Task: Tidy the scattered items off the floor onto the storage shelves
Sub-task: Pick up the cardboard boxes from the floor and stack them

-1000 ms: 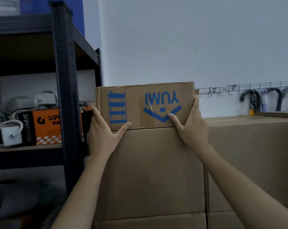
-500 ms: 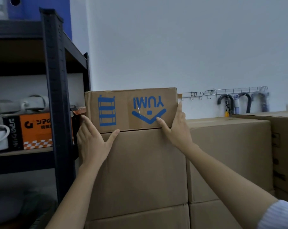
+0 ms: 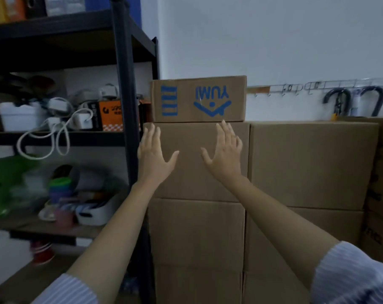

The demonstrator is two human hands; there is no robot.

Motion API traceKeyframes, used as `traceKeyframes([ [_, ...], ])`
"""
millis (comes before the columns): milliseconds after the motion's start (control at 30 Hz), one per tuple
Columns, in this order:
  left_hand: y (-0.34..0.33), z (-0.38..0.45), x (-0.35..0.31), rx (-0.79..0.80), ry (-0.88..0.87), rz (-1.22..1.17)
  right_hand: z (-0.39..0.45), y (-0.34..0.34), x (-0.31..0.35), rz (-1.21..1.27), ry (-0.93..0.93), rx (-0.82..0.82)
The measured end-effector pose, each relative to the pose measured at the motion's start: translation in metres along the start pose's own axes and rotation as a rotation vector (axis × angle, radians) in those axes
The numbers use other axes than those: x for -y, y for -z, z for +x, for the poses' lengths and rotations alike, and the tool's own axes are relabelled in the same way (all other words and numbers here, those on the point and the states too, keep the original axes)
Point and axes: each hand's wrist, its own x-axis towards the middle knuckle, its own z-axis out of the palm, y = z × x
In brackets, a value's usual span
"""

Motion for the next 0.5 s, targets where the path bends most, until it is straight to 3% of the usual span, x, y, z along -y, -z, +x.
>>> traceKeyframes([
  [500, 0.149, -0.266, 0.053, 0.175, 0.422, 0.242, -0.215, 0.015, 0.111, 0.412, 0.041, 0.544],
])
